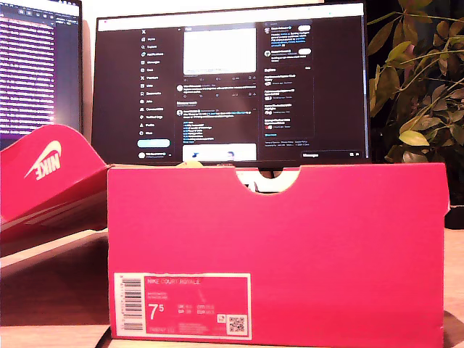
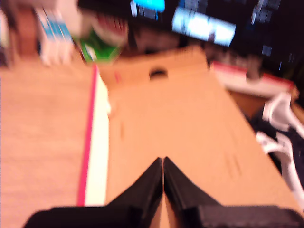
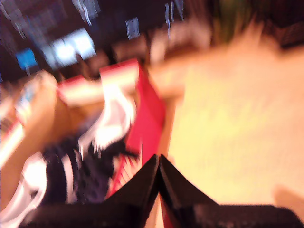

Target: Close the red shoebox by pushing the lid with your left arm and holding the box in place with your right arm

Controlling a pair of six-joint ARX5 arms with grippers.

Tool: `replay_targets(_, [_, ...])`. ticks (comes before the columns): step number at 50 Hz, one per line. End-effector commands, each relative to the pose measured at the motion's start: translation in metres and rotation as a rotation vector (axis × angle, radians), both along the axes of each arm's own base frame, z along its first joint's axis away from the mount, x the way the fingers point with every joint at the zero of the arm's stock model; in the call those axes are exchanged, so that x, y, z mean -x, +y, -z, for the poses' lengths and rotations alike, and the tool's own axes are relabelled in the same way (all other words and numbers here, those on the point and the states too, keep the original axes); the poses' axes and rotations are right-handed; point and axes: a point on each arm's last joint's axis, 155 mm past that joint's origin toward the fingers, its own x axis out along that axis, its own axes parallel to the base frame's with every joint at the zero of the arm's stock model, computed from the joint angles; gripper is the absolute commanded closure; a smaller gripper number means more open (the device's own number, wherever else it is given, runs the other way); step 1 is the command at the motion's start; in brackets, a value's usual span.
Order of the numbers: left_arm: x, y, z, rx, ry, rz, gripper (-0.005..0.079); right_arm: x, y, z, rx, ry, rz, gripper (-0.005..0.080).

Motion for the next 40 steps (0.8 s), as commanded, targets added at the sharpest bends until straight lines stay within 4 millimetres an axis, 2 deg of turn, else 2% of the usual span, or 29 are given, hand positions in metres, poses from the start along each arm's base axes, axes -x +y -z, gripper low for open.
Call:
replay_targets(1, [-0.009,0.003,0.004,-0.016,0.028,0.001,0.0761,-0.007,0.006,-0.010,0.004,-0.012,-0.032,0.0764])
replay_targets(19, [-0.038,0.022,0.057,0.060,0.265,0.028,0.0762,-0.026,0.038,0.031,-0.071,0.144,-0.203,0.0764])
replay_targets(40, [-0.053,0.034,0.094,0.118,0.404,0.030,0.0762,-0.037,0.065,0.071,-0.157,0.253,-0.333,0.0764])
